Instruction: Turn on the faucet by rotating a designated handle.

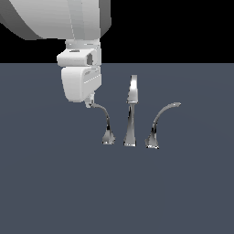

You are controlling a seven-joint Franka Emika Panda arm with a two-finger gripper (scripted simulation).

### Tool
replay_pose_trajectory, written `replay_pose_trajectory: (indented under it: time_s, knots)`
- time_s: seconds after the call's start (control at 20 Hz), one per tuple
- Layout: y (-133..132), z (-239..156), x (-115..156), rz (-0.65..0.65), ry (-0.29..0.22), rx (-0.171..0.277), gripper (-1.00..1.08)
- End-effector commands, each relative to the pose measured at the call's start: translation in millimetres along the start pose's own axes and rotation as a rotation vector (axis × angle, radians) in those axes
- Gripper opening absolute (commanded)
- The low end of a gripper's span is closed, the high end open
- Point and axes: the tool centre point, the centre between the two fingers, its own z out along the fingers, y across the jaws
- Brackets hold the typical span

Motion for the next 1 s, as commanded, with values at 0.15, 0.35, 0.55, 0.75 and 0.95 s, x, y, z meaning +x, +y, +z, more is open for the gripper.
replay_pose_trajectory:
  time_s: [0.15, 0.35, 0.55, 0.75, 0.95]
  knots:
    - [19.9, -0.6, 8.6, 0.003, 0.007, -0.009, -1.0]
    - [19.7, -0.3, 9.8, -0.003, 0.004, -0.007, -1.0]
    - [25.9, -0.5, 23.5, -0.002, 0.005, -0.008, -1.0]
    - [32.3, -0.8, 37.5, 0.0, 0.006, -0.009, -1.0]
    - [38.8, -1.1, 51.6, 0.002, 0.007, -0.009, -1.0]
